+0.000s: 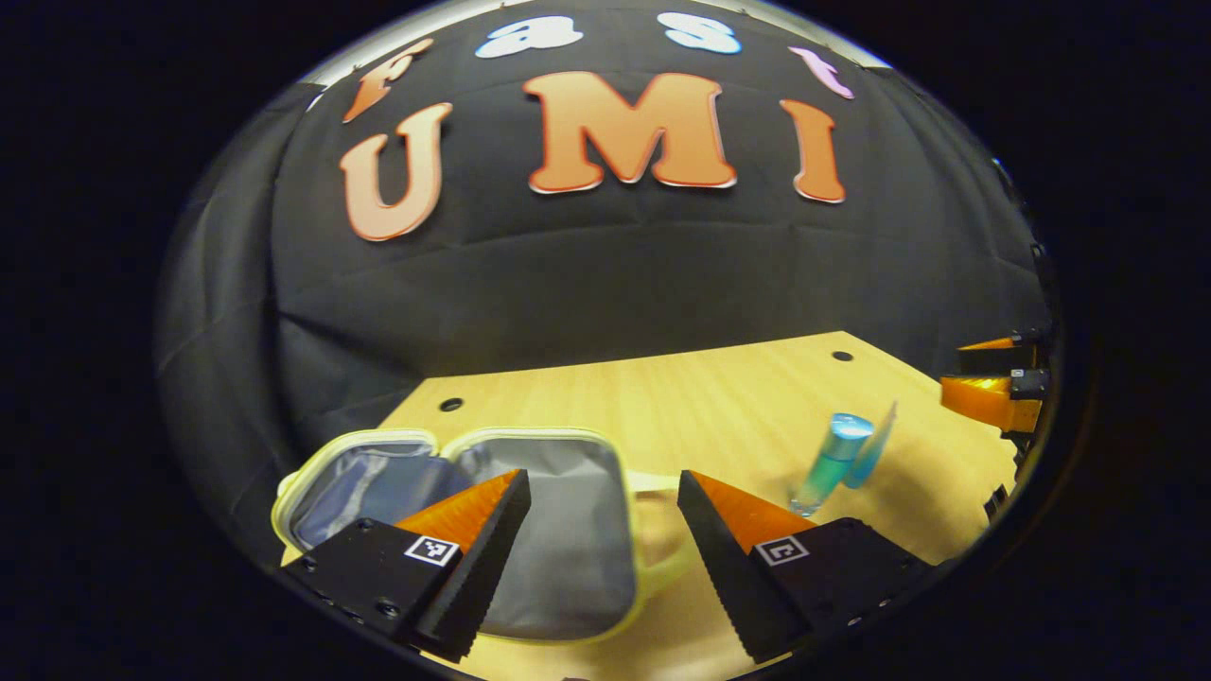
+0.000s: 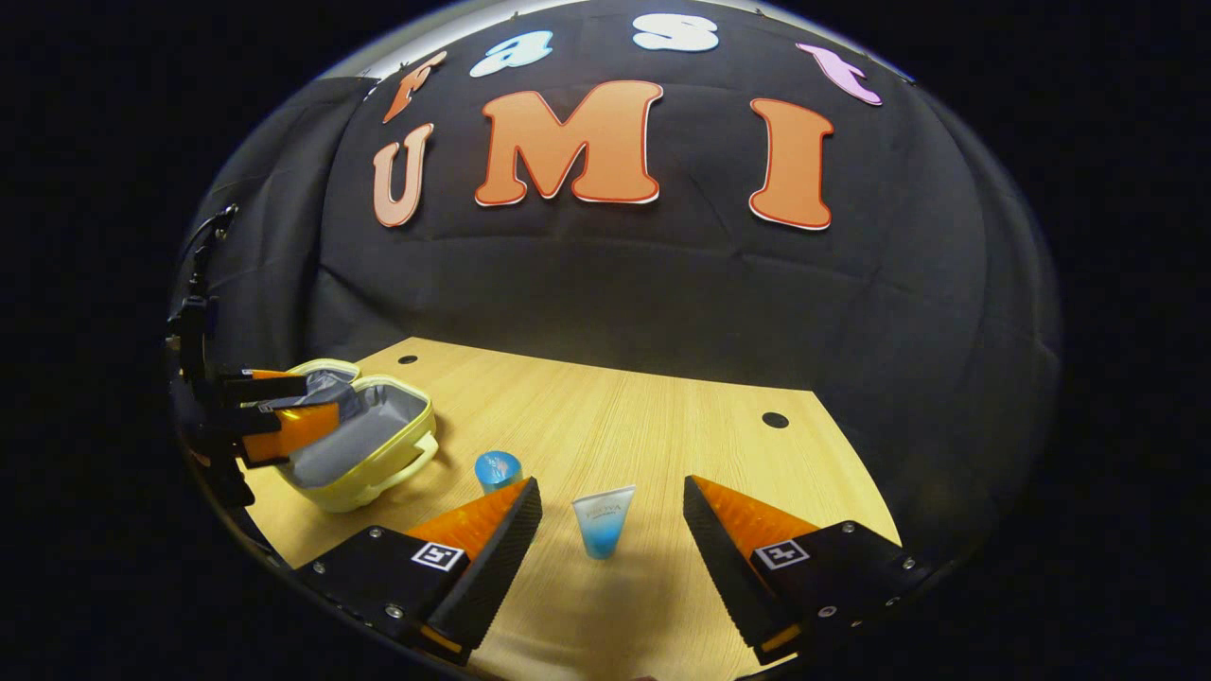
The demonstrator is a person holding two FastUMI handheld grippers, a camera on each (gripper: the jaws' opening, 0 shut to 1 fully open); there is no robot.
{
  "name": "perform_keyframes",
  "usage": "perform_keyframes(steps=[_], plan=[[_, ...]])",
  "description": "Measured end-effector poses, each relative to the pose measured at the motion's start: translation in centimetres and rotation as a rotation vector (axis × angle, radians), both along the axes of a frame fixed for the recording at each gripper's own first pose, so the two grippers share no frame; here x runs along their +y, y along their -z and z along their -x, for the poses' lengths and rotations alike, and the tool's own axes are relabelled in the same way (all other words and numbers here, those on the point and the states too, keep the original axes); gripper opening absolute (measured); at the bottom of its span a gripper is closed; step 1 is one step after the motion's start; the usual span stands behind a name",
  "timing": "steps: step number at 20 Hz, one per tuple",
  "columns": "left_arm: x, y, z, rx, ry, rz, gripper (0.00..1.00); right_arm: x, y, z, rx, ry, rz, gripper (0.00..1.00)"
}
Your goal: First open the suitcase, pack the skin care products into it, and then close the suitcase.
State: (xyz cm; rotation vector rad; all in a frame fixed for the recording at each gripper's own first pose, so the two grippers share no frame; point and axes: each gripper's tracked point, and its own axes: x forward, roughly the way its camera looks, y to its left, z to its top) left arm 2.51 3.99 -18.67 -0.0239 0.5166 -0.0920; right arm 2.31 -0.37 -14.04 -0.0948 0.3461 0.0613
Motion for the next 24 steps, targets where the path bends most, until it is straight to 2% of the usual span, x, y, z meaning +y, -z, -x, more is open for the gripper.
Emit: perform_keyframes(steps=[1, 9, 14, 20, 22, 23, 24], plan=[[-1.7, -0.1, 0.0, -0.003, 0.024, 0.007, 0.99, -0.1, 0.5, 0.0, 0.014, -0.015, 0.003, 0.96], [-13.1, 2.7, -0.3, 0.015, 0.216, 0.035, 0.98, -1.3, 2.2, 0.9, 0.069, -0.061, 0.024, 0.96], [-17.4, 5.8, -1.6, 0.056, 0.252, 0.089, 0.99, -2.2, 2.8, 0.7, 0.090, -0.048, 0.010, 0.96], [-19.6, 9.9, -3.6, 0.107, 0.259, 0.128, 0.99, -2.7, 4.3, 0.4, 0.107, -0.037, 0.001, 0.96], [-20.3, 10.9, -4.1, 0.117, 0.266, 0.133, 0.88, -2.7, 5.2, 0.3, 0.122, -0.036, 0.001, 0.96], [-20.6, 11.1, -4.3, 0.122, 0.276, 0.134, 0.72, -2.7, 6.1, 0.5, 0.137, -0.032, -0.002, 0.96], [-21.2, 11.3, -4.3, 0.116, 0.291, 0.139, 0.65, -2.7, 6.6, 0.5, 0.148, -0.032, -0.007, 0.96]])
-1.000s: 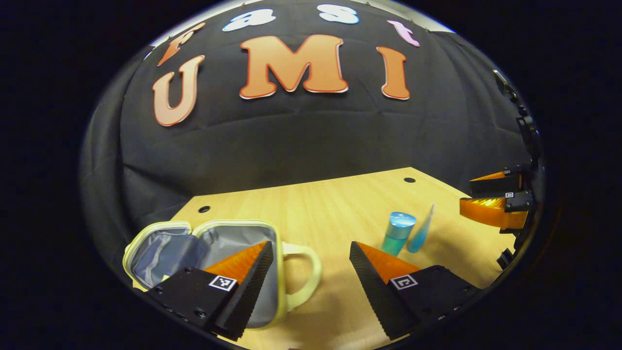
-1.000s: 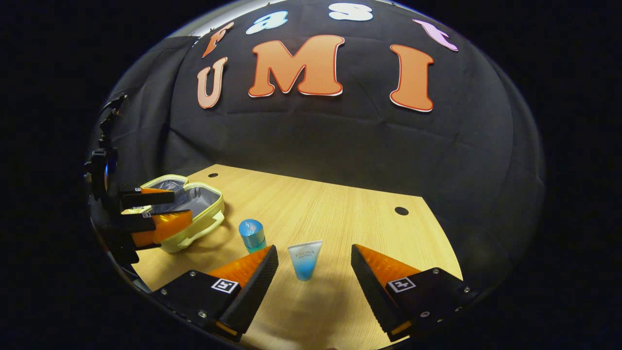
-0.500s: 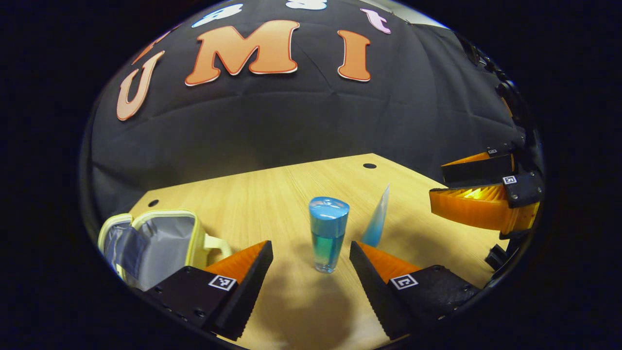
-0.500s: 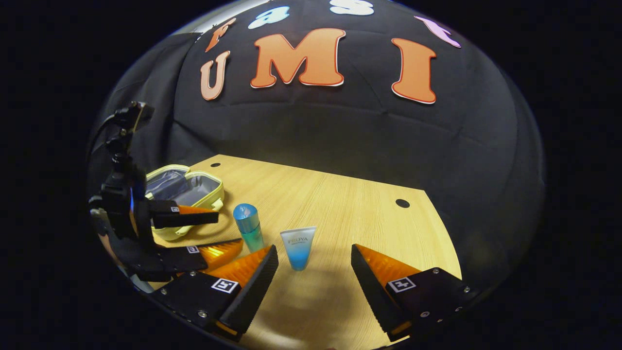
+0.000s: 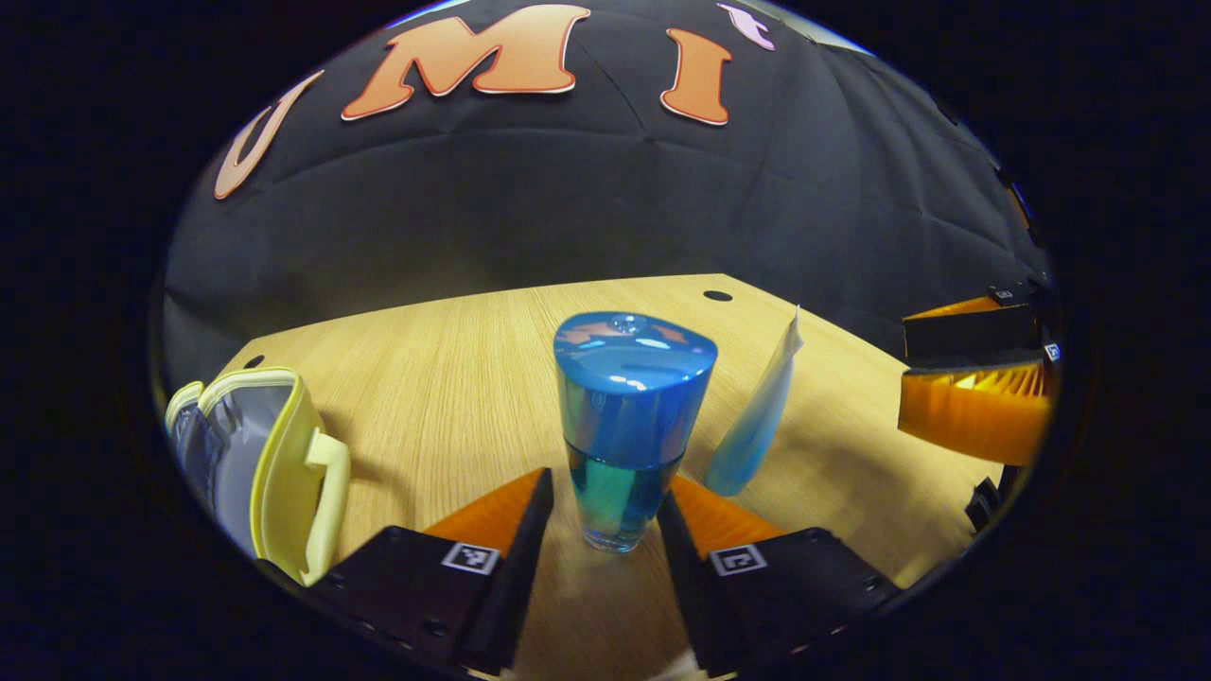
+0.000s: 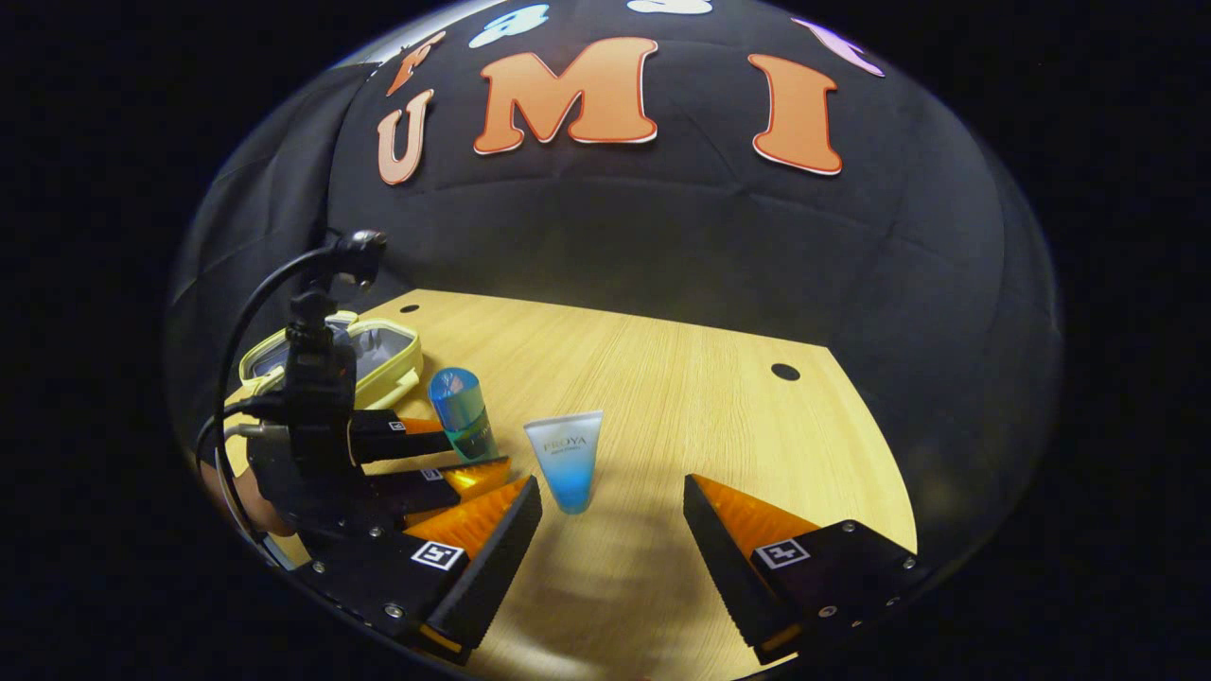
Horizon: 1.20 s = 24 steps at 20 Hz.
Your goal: First open the suitcase, pack the skin care products into it, and then close the suitcase.
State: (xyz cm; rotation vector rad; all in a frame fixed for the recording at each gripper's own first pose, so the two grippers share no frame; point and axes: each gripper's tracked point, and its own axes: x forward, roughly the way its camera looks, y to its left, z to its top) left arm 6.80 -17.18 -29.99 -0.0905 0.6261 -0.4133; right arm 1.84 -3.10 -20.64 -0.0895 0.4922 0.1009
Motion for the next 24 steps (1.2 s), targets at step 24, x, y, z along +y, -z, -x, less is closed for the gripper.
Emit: perform_keyframes(steps=[24], plan=[[5.0, -7.3, -2.3, -0.147, -0.133, -0.016, 0.34, 4.0, 6.6, -5.7, 0.104, -0.125, -0.097, 0.95]])
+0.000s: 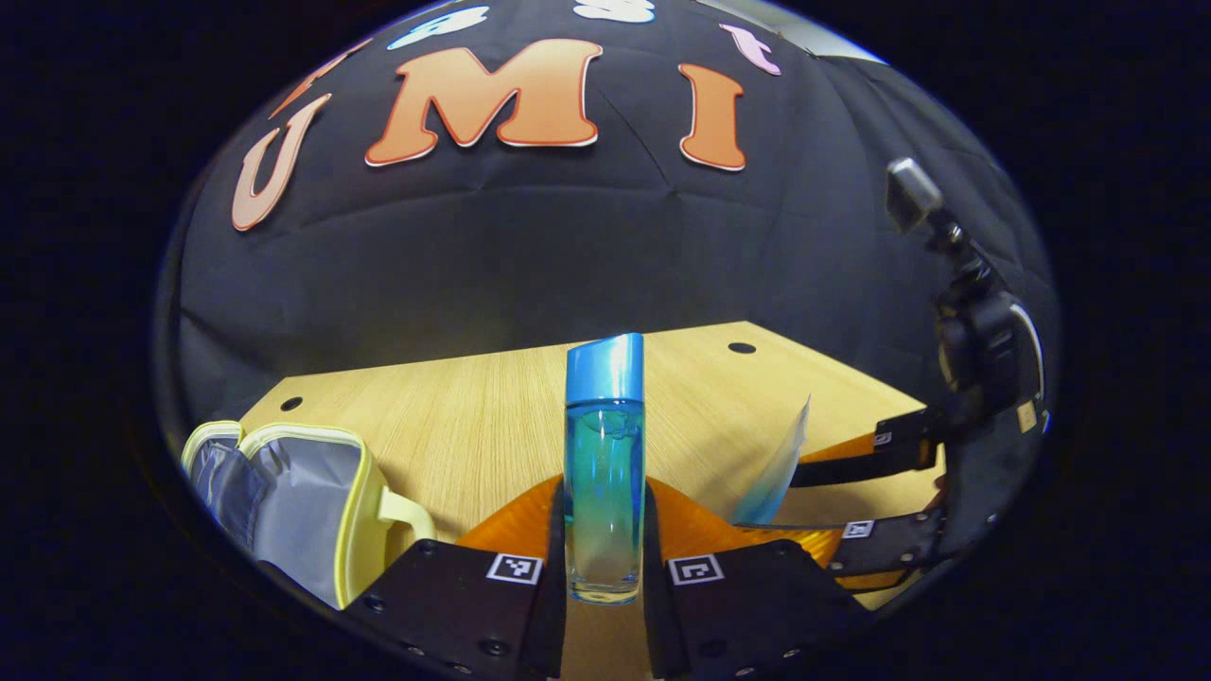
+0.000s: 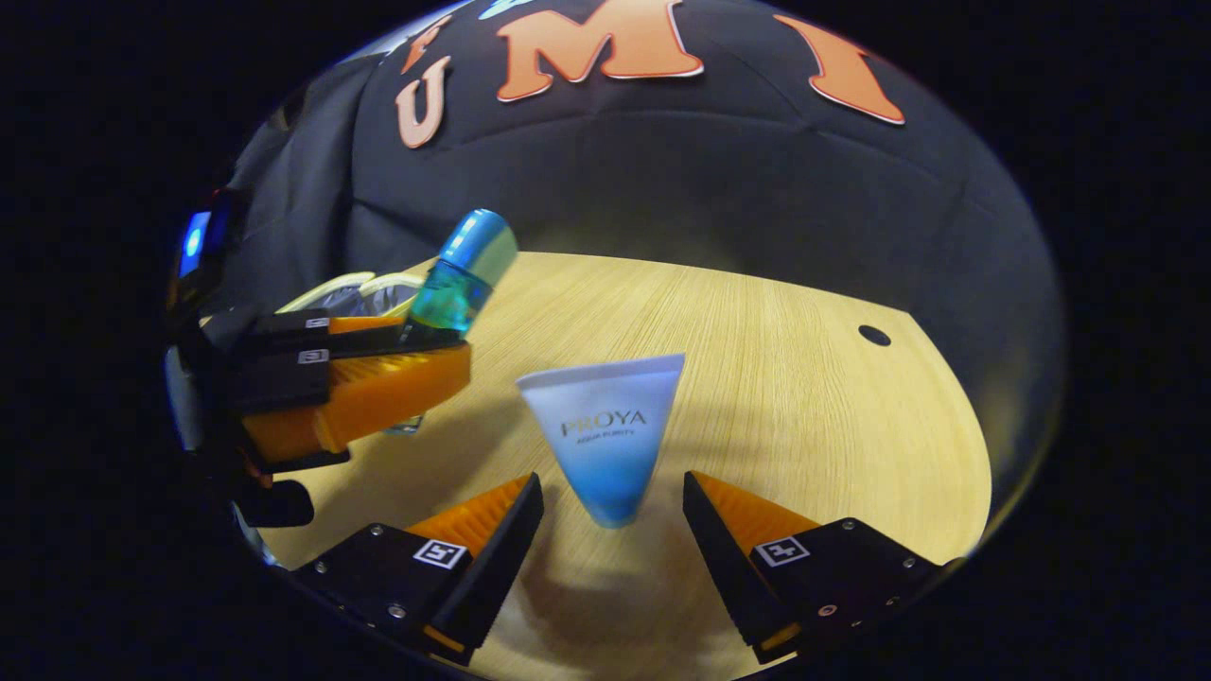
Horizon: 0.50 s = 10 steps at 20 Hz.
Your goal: First open the suitcase, pack the skin care products into it, and then close the suitcase.
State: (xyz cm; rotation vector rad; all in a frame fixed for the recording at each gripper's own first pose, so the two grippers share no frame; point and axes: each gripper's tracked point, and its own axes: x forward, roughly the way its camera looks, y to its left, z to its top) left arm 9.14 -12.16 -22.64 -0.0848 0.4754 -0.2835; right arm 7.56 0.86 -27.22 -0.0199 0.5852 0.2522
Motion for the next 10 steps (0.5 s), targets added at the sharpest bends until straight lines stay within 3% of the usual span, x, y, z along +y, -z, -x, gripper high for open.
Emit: perform_keyframes(steps=[2, 3, 5, 8, 10], plan=[[1.2, -1.9, 0.0, -0.024, -0.038, 0.010, 0.34, 0.1, -0.2, -0.6, 0.005, 0.024, -0.038, 0.83], [1.7, -2.7, 0.1, -0.032, -0.052, 0.016, 0.34, 0.3, 0.1, -0.5, 0.018, 0.024, -0.046, 0.70], [3.0, -4.5, 0.4, -0.054, -0.087, 0.023, 0.34, 0.5, 0.1, -0.5, 0.024, 0.013, -0.030, 0.55], [5.0, -6.6, 0.6, -0.080, -0.140, 0.024, 0.34, 1.2, -0.9, 0.1, 0.028, -0.023, -0.040, 0.46], [6.6, -7.8, 1.0, -0.094, -0.178, 0.022, 0.34, 2.2, -2.5, 0.6, 0.017, -0.056, -0.047, 0.51]])
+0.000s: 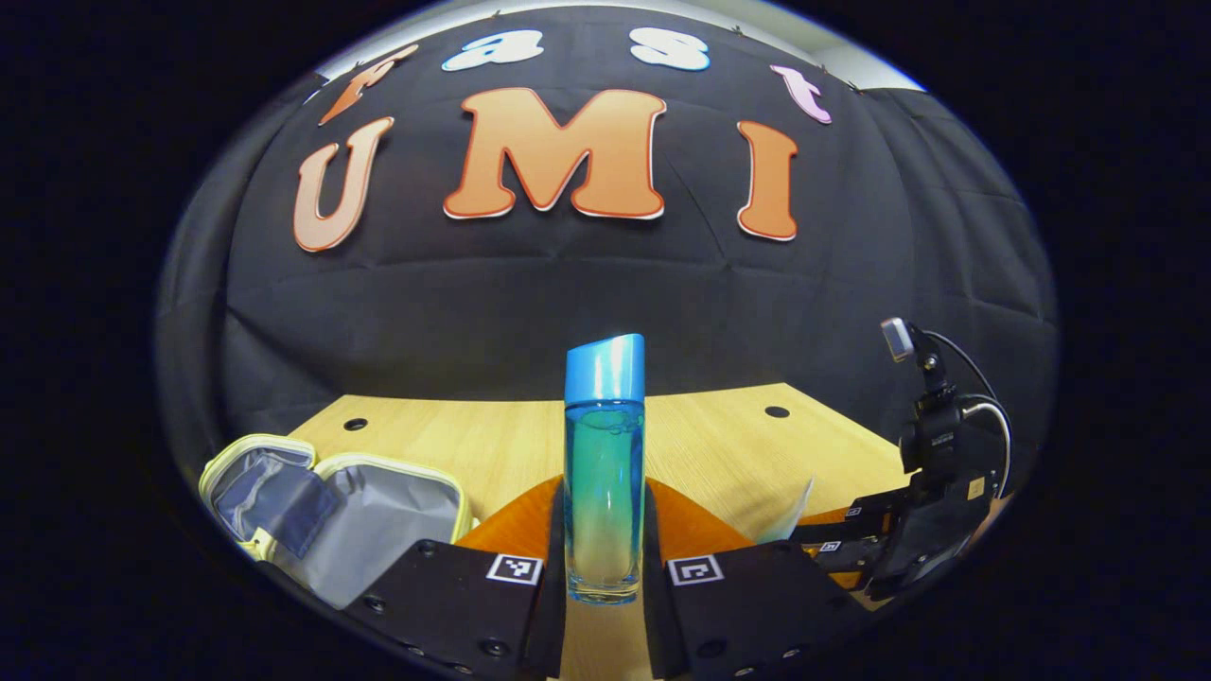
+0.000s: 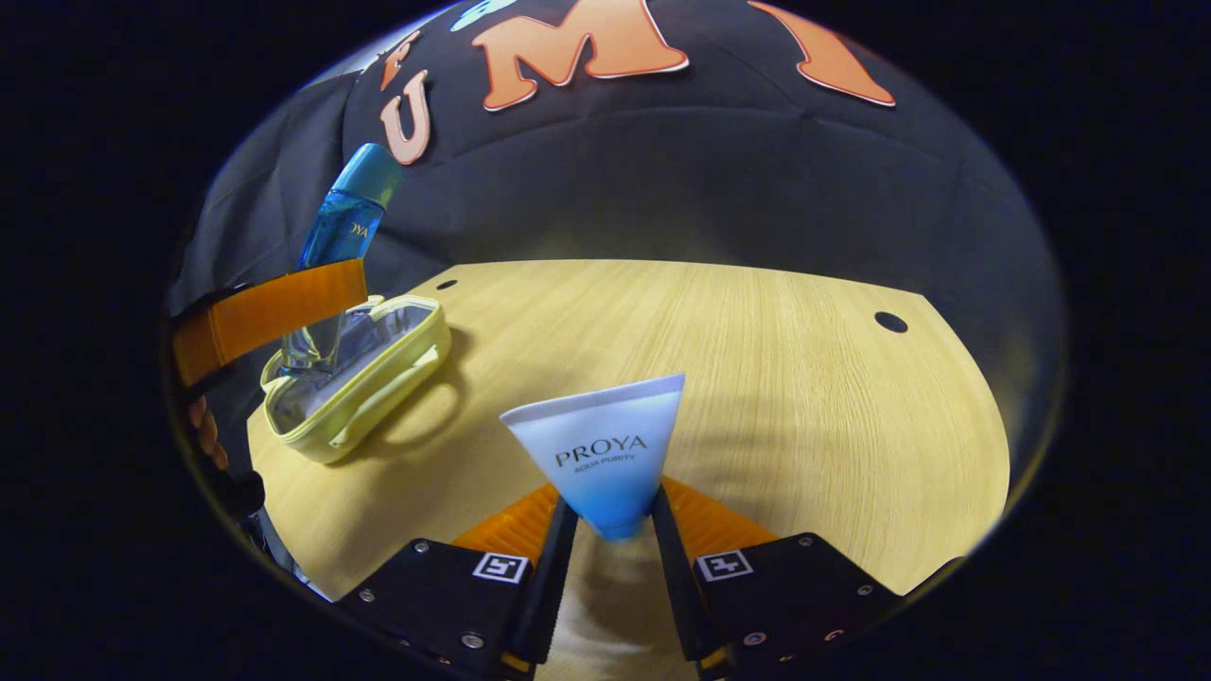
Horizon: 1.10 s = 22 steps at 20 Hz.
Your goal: First open the suitcase, pack the skin care products into it, and then close the suitcase.
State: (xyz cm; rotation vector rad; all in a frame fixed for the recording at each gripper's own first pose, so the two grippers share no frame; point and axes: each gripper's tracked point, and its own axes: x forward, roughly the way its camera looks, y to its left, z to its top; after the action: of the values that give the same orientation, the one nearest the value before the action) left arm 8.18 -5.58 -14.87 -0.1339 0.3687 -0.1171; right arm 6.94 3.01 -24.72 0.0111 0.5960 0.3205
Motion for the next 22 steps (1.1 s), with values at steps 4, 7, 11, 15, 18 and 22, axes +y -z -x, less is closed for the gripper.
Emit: perform_keyframes(steps=[4, 7, 11, 15, 18, 22], plan=[[3.8, -2.6, 1.0, -0.005, -0.073, -0.010, 0.34, 1.9, -4.4, 0.9, -0.047, -0.070, -0.024, 0.51], [7.3, -4.1, 2.1, -0.001, -0.125, -0.033, 0.34, 3.4, -7.5, 1.9, -0.085, -0.108, -0.057, 0.51], [12.7, -5.5, 3.9, 0.000, -0.185, -0.067, 0.34, 6.3, -10.4, 2.8, -0.111, -0.135, -0.104, 0.50], [18.0, -4.9, 5.2, 0.021, -0.220, -0.084, 0.34, 10.1, -12.1, 3.4, -0.122, -0.163, -0.142, 0.50], [21.1, -3.2, 5.6, 0.064, -0.211, -0.099, 0.34, 13.1, -12.6, 3.7, -0.109, -0.174, -0.156, 0.50], [23.9, 0.7, 5.5, 0.138, -0.174, -0.110, 0.34, 16.5, -12.3, 3.7, -0.088, -0.183, -0.150, 0.50]])
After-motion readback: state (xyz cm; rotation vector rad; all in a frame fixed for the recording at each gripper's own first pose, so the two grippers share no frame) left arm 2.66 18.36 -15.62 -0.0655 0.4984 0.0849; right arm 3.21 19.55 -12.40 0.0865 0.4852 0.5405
